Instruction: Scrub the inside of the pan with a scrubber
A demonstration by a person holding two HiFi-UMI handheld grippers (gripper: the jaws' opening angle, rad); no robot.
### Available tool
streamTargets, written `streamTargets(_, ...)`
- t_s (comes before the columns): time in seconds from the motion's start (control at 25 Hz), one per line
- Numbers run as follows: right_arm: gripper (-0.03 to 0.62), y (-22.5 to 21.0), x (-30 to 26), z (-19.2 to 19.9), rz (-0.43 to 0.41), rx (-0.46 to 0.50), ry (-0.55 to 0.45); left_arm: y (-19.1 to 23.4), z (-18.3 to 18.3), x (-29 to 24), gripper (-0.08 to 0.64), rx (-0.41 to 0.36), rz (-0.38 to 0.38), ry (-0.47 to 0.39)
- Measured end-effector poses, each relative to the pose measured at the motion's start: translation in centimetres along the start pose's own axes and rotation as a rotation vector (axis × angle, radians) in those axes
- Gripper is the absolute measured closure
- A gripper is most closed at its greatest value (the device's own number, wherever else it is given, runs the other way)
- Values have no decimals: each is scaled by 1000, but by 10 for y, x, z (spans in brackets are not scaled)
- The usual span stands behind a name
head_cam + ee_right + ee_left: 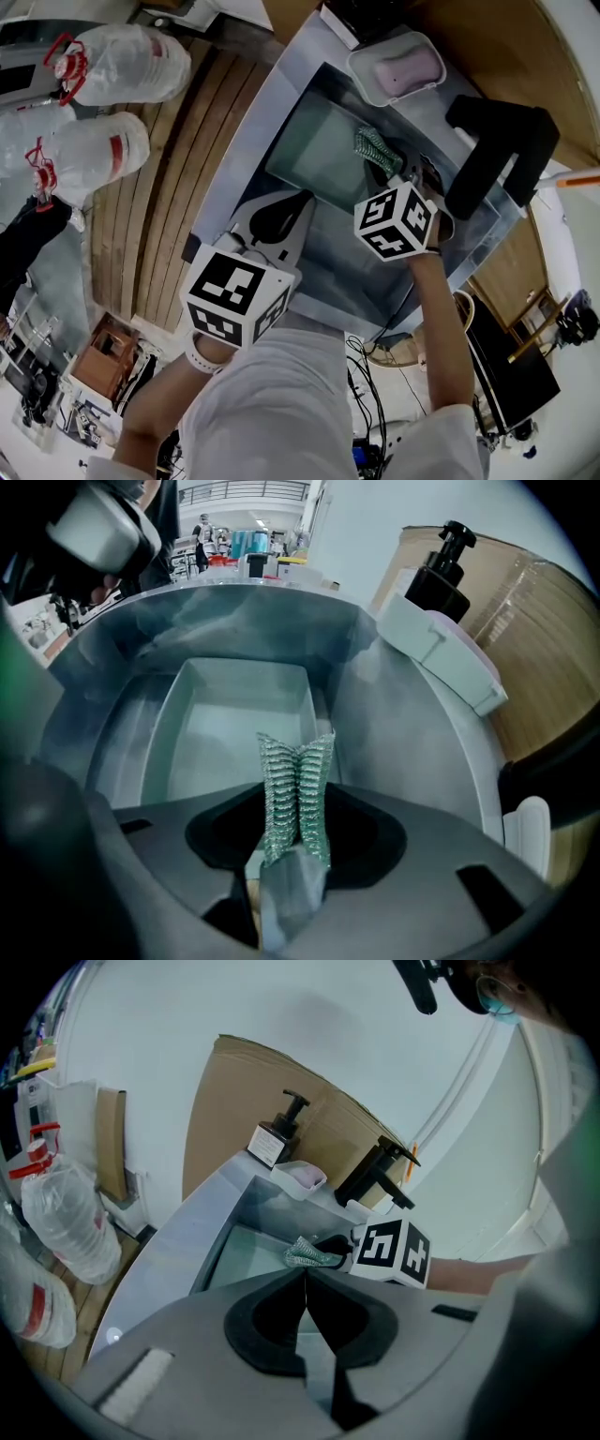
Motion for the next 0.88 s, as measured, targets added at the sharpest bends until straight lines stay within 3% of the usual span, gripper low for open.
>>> streamTargets(0.56,426,10,4,0,-51,34,45,3,3,6,554,1,-4,-1)
streamTargets(0.88,431,38,7,-4,-62,130,91,-3,9,11,554,-4,10,0)
Point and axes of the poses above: the fingertips, and each gripper's own axes: x backward along the fingers, y to its left, z out of its underside, the point moved 9 cm from there along x, backward along the fingers, and after that the axes turned 2 degrees about y, right-handed, at the moved point
